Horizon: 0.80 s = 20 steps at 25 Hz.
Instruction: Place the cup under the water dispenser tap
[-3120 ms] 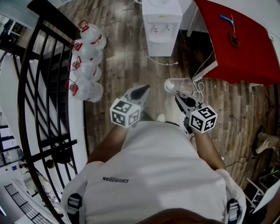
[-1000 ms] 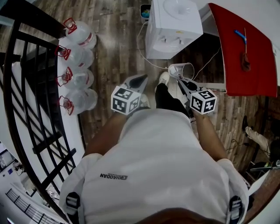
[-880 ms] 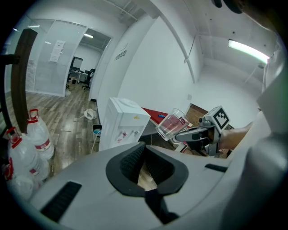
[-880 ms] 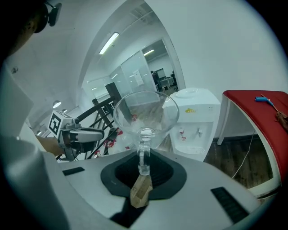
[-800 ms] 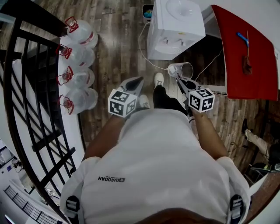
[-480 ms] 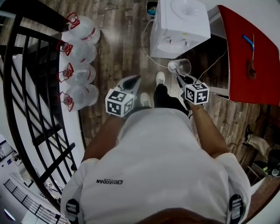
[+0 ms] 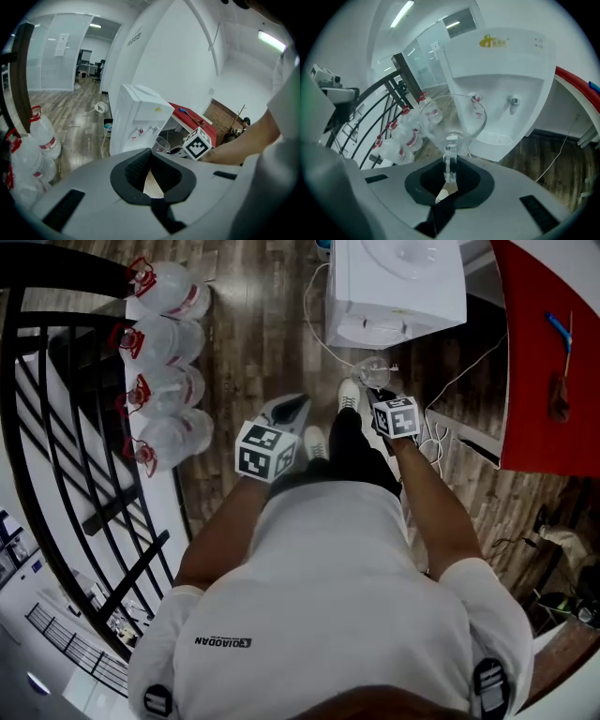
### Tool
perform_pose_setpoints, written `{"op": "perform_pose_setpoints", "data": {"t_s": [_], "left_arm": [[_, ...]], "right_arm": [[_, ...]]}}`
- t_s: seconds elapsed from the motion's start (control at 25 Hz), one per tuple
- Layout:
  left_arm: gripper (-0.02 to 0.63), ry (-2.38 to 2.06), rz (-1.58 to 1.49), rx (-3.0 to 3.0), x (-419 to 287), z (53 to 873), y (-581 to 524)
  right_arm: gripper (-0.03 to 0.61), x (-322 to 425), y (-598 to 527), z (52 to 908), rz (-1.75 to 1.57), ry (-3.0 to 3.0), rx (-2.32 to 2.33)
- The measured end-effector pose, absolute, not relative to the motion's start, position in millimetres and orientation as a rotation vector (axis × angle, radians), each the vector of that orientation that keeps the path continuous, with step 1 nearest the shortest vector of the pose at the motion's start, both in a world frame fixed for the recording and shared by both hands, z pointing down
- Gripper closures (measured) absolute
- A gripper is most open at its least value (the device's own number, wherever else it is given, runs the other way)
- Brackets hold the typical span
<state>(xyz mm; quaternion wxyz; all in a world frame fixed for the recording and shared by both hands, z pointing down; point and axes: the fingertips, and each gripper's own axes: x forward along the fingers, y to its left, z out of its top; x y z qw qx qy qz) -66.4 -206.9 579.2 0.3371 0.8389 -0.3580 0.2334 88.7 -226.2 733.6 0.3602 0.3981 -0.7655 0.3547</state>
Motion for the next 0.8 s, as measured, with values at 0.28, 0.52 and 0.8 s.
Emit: {"op": "perform_pose_setpoints", "data": {"t_s": [0.28,0.52,0.8], "left_arm": [[0.617,-0.880,0.694,2.138,-23,609,-224],[0.617,-0.854,0.742,2.104,-13,632,-231],[0.617,-0.876,0.717,2.025,-19,650,-223]], "right_arm": [[0.537,121,-263,813,0.859,-1.850,0.976],[0.537,127,-301,859,0.759,-1.804,0.953],[0.537,107,-337,884,0.620,-1.815,0.951]]}}
